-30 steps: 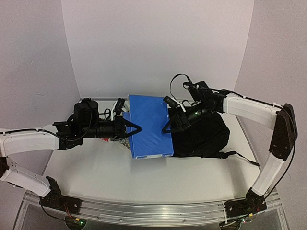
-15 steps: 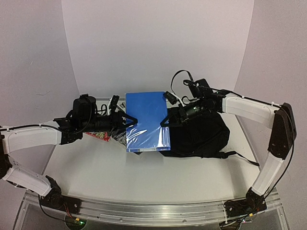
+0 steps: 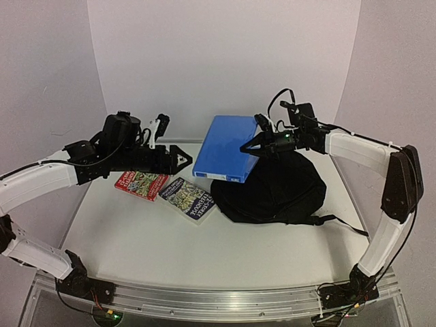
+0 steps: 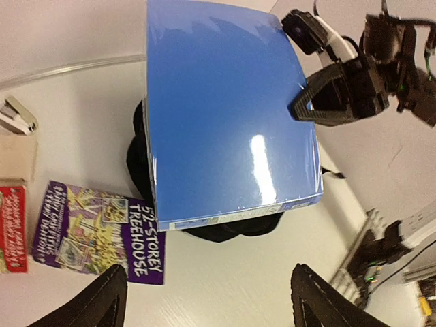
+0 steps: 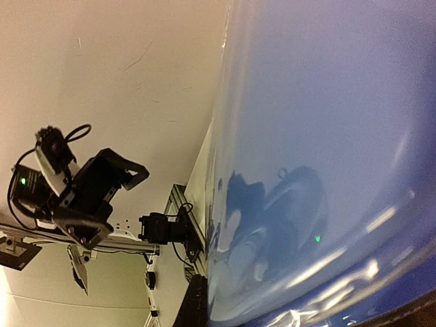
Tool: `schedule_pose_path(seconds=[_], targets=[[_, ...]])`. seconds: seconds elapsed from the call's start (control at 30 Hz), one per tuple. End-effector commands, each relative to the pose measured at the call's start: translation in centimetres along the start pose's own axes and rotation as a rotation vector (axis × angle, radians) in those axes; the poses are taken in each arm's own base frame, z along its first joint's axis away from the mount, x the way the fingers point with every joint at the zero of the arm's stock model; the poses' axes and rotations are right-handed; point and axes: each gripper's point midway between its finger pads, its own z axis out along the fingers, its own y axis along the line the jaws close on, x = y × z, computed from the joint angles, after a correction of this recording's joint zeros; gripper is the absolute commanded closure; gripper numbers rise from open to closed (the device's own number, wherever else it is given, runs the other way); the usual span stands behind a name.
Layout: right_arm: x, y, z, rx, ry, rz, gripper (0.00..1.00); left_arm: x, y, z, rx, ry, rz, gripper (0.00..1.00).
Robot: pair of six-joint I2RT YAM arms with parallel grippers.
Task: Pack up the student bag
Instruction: Pick up the files from the center of the board.
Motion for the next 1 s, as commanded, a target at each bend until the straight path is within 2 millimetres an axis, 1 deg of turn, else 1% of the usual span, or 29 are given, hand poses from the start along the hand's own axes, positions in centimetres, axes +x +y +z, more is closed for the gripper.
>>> schedule_pose_path(seconds=[0.0,0.1,0.17,0.23,0.3,0.4,0.5,0.63,0.73,0.9,0.97], targets=[[-1.4,1.3,0.7,-0.03,-0.032,0.036,1.0,1.2,-1.6,0.7,-0.156,0.029,0.431,0.17],[-1.2,0.9,0.9,-0.031,-0.022,0.069,1.0,3.4,-2.4,3.0,-0.222,0.086,0.616,0.18],[-0.9,0.7,1.1,-0.038,-0.009,0.098,1.0,4.1,-2.9,3.9,-0.272,0.086,0.75,0.18],[-0.6,0.6,1.2,-0.045,0.003,0.118,1.0,4.4,-3.6,4.7,-0.304,0.069,0.84,0.18],[-0.2,0.6,1.2,-0.054,0.014,0.133,1.0,3.9,-3.9,4.9,-0.334,0.028,0.879,0.18],[0.4,0.5,1.3,-0.07,0.034,0.164,1.0,3.3,-4.9,4.7,-0.3,-0.038,0.922,0.18],[1.1,0.4,1.3,-0.08,0.051,0.183,1.0,2.8,-5.2,4.8,-0.304,-0.07,0.969,0.21],[1.5,0.4,1.4,-0.094,0.071,0.208,1.0,3.1,-5.1,5.8,-0.317,-0.05,1.029,0.27],[1.4,0.4,1.4,-0.097,0.071,0.218,1.0,3.9,-5.0,6.7,-0.316,-0.023,1.086,0.31],[1.5,0.3,1.5,-0.098,0.072,0.231,1.0,5.7,-5.3,7.8,-0.283,0.037,1.175,0.32],[1.6,0.3,1.5,-0.099,0.074,0.234,1.0,6.0,-5.5,8.0,-0.273,0.042,1.197,0.31]])
